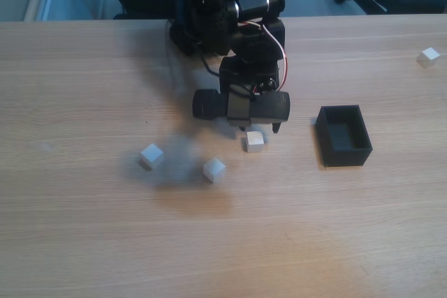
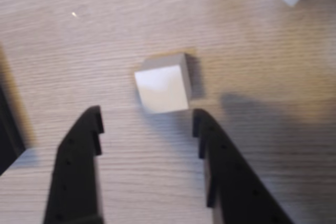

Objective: Pick blocks and place them in the box.

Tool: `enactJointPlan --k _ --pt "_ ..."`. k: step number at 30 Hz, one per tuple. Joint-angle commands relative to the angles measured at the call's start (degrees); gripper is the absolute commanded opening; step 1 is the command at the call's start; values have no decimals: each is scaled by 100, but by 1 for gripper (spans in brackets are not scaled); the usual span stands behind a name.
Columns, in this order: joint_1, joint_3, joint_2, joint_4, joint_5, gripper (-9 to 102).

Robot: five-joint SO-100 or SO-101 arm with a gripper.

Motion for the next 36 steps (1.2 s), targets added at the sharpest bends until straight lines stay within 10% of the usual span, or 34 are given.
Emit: enactJointPlan --k 1,36 --pt "-18 -343 -158 -202 53 18" --pt "88 9 -729 -809 -44 0"
